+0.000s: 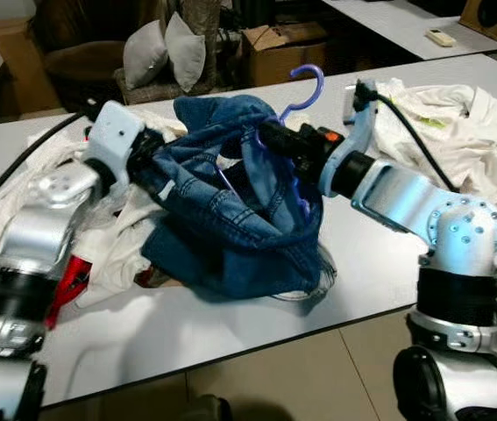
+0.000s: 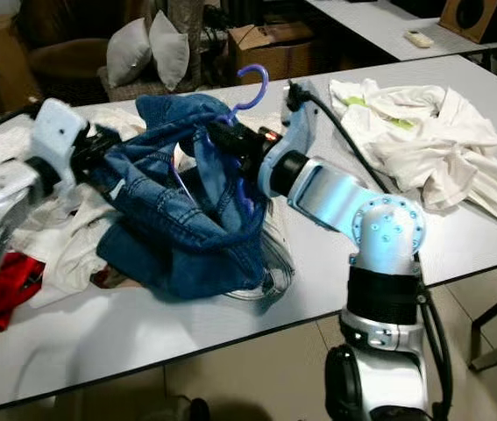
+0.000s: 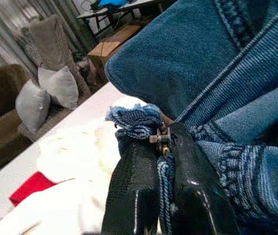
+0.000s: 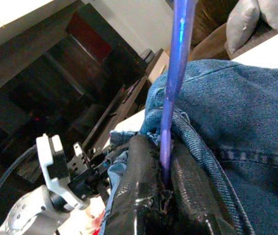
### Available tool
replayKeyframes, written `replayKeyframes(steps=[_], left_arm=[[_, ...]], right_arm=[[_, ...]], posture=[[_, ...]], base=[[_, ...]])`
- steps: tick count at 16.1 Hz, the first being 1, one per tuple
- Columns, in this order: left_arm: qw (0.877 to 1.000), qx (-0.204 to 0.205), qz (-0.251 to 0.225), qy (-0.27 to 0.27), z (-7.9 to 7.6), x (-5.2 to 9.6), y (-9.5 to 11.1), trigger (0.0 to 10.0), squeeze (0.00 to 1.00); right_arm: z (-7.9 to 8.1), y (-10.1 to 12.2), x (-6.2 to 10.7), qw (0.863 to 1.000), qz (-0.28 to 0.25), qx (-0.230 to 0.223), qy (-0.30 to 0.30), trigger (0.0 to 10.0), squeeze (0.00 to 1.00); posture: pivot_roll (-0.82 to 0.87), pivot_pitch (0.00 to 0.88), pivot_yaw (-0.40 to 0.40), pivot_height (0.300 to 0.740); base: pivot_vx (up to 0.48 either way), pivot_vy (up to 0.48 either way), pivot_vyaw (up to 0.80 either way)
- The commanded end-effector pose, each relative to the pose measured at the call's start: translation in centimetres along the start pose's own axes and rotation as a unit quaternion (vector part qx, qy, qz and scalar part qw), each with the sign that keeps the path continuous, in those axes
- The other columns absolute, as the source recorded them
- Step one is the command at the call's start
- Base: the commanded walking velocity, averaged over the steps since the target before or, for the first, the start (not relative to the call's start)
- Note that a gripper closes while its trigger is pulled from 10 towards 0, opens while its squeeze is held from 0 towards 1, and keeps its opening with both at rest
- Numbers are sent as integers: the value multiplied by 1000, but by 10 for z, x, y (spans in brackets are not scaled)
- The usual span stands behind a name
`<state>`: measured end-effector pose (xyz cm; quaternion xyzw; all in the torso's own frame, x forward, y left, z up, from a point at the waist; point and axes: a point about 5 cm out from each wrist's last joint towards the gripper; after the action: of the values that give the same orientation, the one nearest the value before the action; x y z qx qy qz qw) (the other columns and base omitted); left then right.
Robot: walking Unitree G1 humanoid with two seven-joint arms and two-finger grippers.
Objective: Hang hanger
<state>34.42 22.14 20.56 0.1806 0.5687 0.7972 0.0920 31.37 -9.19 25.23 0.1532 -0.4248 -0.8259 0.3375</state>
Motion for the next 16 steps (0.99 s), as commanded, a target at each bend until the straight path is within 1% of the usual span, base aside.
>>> replayKeyframes(steps=[1, 2, 3, 4, 6, 7, 8, 9, 10, 11, 12, 13, 14, 15, 16], left_arm=[[982, -2, 168, 83, 39, 36, -57, 0, 0], [987, 25, 151, 52, 36, 38, -43, 0, 0], [991, 82, 99, 30, 31, 35, -19, 549, 0], [992, 112, 50, 5, 27, 31, 7, 588, 0], [996, 92, -1, -13, 23, 24, 41, 353, 0], [996, 79, -46, -23, 19, 19, 69, 0, 0], [993, 76, -78, -31, 16, 16, 86, 0, 0], [989, 82, -119, -44, 12, 15, 111, 0, 0], [987, 72, -135, -46, 9, 16, 123, 0, 0], [986, 46, -155, -41, 7, 16, 141, 0, 0], [984, -81, -160, 17, 11, 16, 161, 0, 0], [981, -124, -148, 31, 12, 15, 162, 0, 0], [966, -232, -91, 67, 16, 13, 156, 0, 0], [954, -290, -34, 75, 19, 9, 139, 0, 0], [950, -303, -12, 70, 20, 7, 130, 0, 0]], right_arm=[[-7, 57, 37, 985, -170, 24, -27, 10000, 0], [-14, 53, 36, 983, -157, 76, -59, 10000, 0], [-19, 46, 31, 977, -136, 139, -86, 10000, 0], [-21, 40, 23, 969, -124, 191, -97, 10000, 0], [-21, 27, 8, 958, -103, 251, -96, 10000, 0], [-24, 16, -5, 952, -93, 273, -100, 10000, 0], [-27, 11, -11, 951, -93, 273, -115, 10000, 0], [-32, 5, -20, 947, -100, 275, -134, 10000, 0], [-33, 2, -23, 946, -104, 277, -135, 10000, 0], [-32, -5, -30, 945, -106, 283, -127, 10000, 0], [-26, -27, -42, 950, -57, 294, -90, 10000, 0], [-25, -34, -45, 948, -37, 304, -82, 10000, 0], [-25, -42, -48, 947, -33, 308, -85, 10000, 0], [-24, -43, -49, 951, -51, 290, -89, 10000, 0], [-24, -43, -50, 953, -57, 283, -89, 10000, 0]], posture=[[-43, 0, 58, 740], [-43, 0, 58, 740], [-37, 0, 52, 740], [-30, 0, 50, 740], [-21, 0, 47, 740], [-16, 0, 47, 740], [-16, 0, 48, 740], [-16, 0, 49, 740], [-14, 0, 50, 740], [-13, 0, 53, 740], [-14, 0, 57, 740], [-15, 0, 58, 740], [-9, 0, 56, 740], [-10, 0, 55, 740], [-10, 0, 55, 740]], base=[[0, 0, 0], [0, 0, 0], [0, 0, 0], [0, 0, 0], [0, 0, 0], [0, 0, 0], [0, 0, 0], [0, 0, 0], [0, 0, 0], [0, 0, 0], [0, 0, 0], [0, 0, 0], [0, 0, 0], [0, 0, 0], [0, 0, 0]])
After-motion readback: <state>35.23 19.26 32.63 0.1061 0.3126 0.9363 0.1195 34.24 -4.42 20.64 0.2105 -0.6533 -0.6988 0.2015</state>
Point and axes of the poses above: a point about 5 cm out from each wrist's last joint towards the gripper, its own x axis pointing back from the gripper into the wrist, its own y axis along the axis of the wrist's last joint, z = x × y, and after that the axes turned 7 degrees about x, right-handed
